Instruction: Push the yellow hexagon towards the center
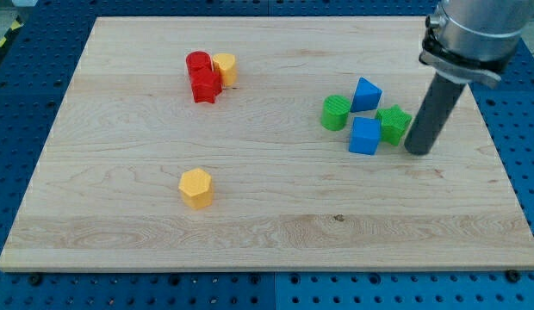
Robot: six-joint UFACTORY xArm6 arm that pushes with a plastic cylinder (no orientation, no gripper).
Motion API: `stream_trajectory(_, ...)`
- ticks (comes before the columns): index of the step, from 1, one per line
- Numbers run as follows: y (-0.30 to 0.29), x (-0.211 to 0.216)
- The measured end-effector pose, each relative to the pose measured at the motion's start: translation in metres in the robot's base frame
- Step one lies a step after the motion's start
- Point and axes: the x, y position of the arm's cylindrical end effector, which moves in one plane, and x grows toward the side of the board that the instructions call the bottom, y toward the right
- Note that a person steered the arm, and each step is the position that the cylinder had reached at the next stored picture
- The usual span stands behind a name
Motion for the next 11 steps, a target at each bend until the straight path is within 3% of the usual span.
stream_trajectory(2,-0.083,0.082)
stream_trajectory(5,-0.299,0.100)
stream_trajectory(8,-0.283,0.051)
stream_trajectory(11,-0.228,0.002)
